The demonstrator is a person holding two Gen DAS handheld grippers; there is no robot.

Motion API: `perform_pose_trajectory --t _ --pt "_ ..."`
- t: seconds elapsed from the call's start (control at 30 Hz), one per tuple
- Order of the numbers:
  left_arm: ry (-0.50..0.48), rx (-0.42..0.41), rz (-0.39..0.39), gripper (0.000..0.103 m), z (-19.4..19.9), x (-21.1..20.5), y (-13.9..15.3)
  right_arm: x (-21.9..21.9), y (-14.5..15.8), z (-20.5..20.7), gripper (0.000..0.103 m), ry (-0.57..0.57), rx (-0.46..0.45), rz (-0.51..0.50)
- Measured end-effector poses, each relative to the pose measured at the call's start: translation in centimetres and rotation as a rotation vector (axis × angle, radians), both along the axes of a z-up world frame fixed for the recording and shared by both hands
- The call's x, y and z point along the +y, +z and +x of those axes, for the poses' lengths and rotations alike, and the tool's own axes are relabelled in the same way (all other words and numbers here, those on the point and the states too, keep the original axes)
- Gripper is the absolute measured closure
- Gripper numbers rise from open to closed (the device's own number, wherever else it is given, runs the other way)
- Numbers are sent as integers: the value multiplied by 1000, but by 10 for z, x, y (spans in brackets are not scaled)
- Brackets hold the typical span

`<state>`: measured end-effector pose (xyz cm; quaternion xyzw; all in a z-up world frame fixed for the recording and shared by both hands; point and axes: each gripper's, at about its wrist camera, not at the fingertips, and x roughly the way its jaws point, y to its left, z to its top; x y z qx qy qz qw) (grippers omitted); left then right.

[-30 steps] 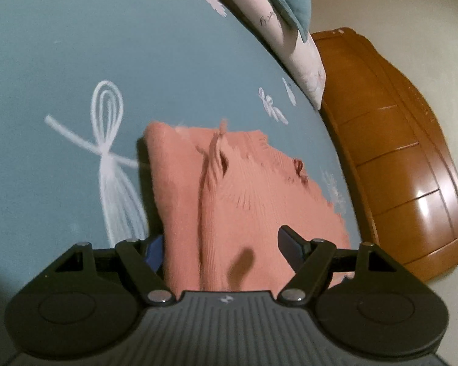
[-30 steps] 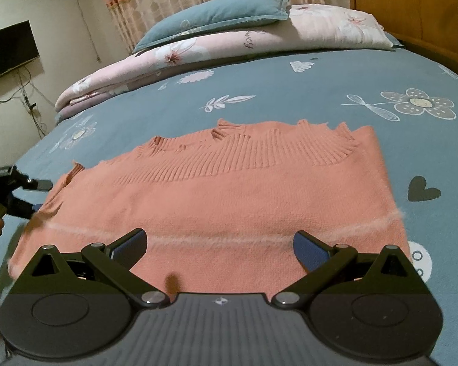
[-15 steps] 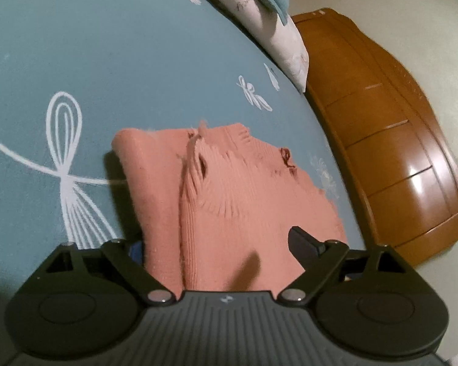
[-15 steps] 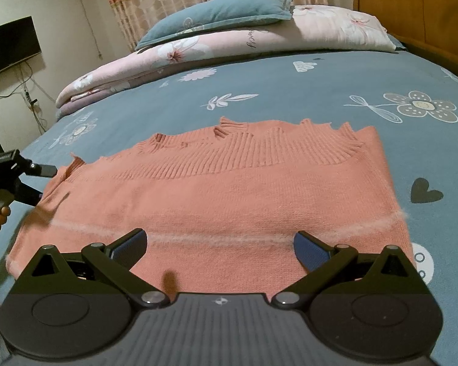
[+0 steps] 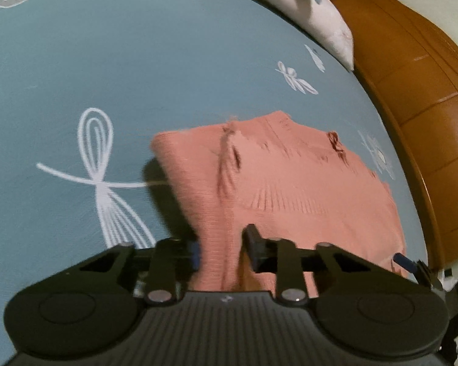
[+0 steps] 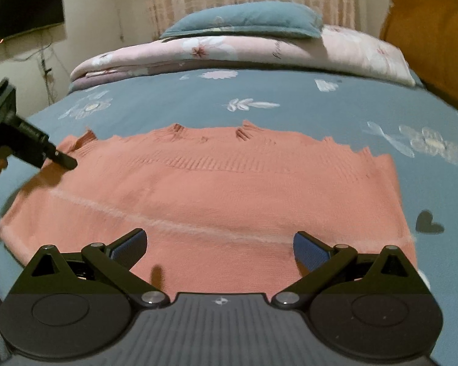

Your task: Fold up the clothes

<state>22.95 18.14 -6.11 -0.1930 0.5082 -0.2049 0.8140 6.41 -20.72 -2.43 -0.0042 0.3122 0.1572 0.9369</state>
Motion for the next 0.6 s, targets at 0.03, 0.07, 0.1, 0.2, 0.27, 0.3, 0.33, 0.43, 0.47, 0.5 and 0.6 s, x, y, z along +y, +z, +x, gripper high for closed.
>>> perform_pose_trajectory --t 0.03,0.07,0.1,0.2,0.27,0.3,0.33,0.43,0.47,0.5,0.6 --pt "5 -6 9 85 -3 -1 3 2 1 -2 0 5 -19 -14" --pt "10 -13 18 86 -5 -3 6 4 3 -4 0 13 -39 -28" --pt "12 -23 35 86 -5 -7 10 7 4 -7 0 24 -58 -44" --pt "19 -38 46 87 -10 -13 23 20 10 -15 0 68 -107 -91" --pt "11 -54 43 87 -13 -18 34 34 14 -21 0 123 -125 -107" --pt "8 -62 41 87 -15 -21 39 42 16 -25 0 154 -133 -114" --pt "2 -71 39 87 -15 -25 45 51 18 -28 0 184 -141 -119" --pt "0 -87 40 87 -19 -33 59 84 20 -38 0 287 -155 -138" --pt "2 -91 38 87 -20 -35 63 96 20 -42 0 323 -167 -146" --pt "3 -94 37 87 -21 -37 67 108 20 -46 0 358 -177 -158" --pt "8 -96 35 87 -23 -44 74 133 22 -59 0 423 -217 -204"
